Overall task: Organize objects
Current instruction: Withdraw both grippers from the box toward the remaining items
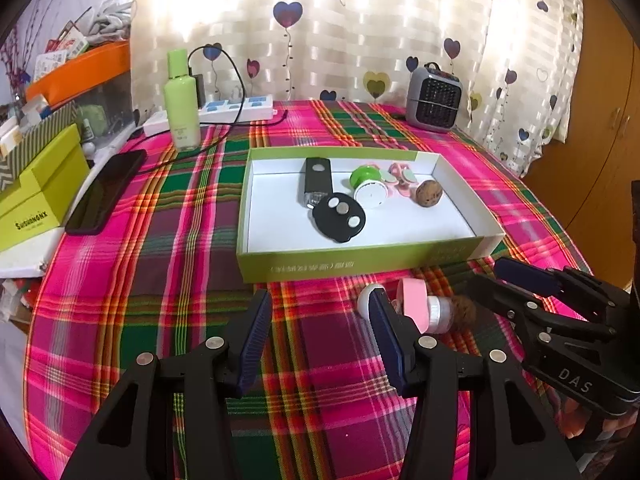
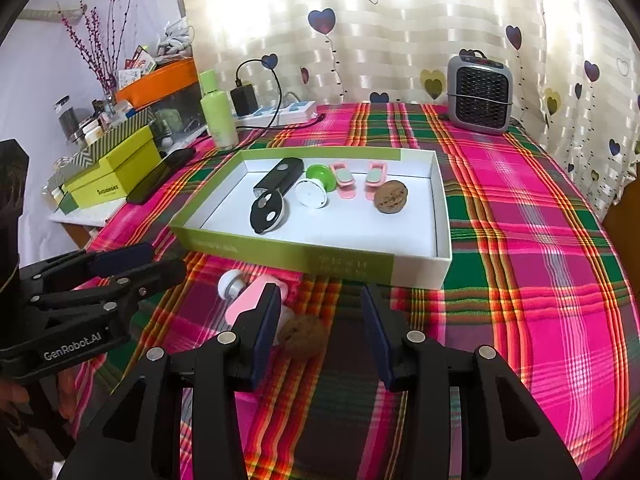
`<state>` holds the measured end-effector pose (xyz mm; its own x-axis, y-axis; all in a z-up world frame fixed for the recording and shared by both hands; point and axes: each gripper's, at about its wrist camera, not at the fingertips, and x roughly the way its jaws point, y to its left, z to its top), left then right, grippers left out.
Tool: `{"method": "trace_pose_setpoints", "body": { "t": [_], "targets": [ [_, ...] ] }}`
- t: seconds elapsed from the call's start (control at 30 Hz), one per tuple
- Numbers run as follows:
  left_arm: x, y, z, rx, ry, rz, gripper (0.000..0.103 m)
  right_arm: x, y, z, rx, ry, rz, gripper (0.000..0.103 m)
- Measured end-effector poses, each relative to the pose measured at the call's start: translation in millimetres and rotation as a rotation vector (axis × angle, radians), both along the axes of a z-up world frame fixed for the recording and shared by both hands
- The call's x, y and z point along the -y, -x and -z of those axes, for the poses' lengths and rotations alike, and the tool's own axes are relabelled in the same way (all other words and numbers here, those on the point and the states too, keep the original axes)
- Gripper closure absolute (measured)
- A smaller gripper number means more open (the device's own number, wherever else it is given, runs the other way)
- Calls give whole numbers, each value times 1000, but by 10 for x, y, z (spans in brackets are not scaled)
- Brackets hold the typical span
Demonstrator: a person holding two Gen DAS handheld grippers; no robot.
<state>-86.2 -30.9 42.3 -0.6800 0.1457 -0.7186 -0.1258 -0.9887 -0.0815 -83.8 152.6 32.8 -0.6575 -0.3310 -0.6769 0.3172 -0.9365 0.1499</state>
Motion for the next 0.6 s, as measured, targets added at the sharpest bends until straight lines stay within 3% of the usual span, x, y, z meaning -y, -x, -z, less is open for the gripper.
{"method": "trace_pose_setpoints", "body": {
  "t": [0.17, 0.43, 0.6],
  "targets": [
    [15, 4, 50, 17, 3, 3, 54, 9, -24, 12, 4, 4, -2, 60],
    [34, 27, 133, 71, -60, 58, 54, 58, -77, 39, 9, -1, -25, 60],
    [59, -2, 156, 62, -66, 76, 52, 41, -76, 93, 31, 17, -20, 60]
  ]
}}
